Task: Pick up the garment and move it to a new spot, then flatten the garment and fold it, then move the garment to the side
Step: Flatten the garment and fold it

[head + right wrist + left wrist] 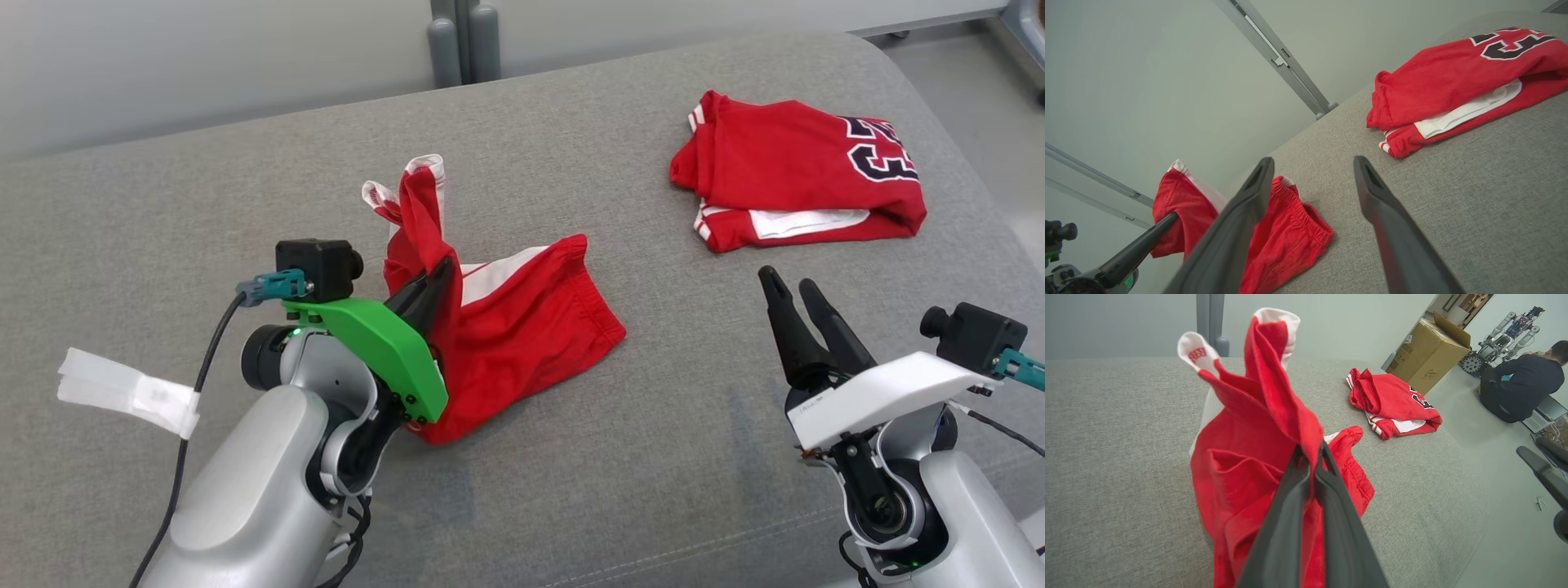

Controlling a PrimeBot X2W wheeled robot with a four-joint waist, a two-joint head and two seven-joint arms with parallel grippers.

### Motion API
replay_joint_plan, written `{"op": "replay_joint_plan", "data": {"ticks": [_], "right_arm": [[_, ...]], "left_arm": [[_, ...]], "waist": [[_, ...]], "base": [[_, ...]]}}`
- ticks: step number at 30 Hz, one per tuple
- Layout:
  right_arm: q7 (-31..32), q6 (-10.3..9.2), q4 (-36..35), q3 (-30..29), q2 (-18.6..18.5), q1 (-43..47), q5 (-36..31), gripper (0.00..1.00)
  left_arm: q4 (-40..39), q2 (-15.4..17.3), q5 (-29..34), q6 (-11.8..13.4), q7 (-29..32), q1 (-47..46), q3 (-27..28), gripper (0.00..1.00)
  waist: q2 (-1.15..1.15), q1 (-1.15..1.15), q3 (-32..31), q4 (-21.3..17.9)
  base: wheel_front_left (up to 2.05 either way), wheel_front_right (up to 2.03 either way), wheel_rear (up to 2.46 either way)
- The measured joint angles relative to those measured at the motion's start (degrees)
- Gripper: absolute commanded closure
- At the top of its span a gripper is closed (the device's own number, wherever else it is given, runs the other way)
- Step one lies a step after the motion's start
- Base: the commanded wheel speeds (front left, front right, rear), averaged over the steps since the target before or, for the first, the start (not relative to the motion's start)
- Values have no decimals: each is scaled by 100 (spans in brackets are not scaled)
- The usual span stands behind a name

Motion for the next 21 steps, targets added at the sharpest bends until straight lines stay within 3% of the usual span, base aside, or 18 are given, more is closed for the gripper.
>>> {"op": "replay_joint_plan", "data": {"ticks": [10, 21], "right_arm": [[-21, 0, -58, 18, 116, 8, 0, 0], [-114, 7, -124, 86, 257, -3, 0, 0]], "left_arm": [[-277, -189, 1, 79, 343, -15, -189, 100], [-26, -194, 81, 151, 686, -265, -312, 100]], "waist": [[0, 0, 162, -627], [0, 0, 586, -1067]], "base": [[0, 0, 0], [0, 0, 0]]}}
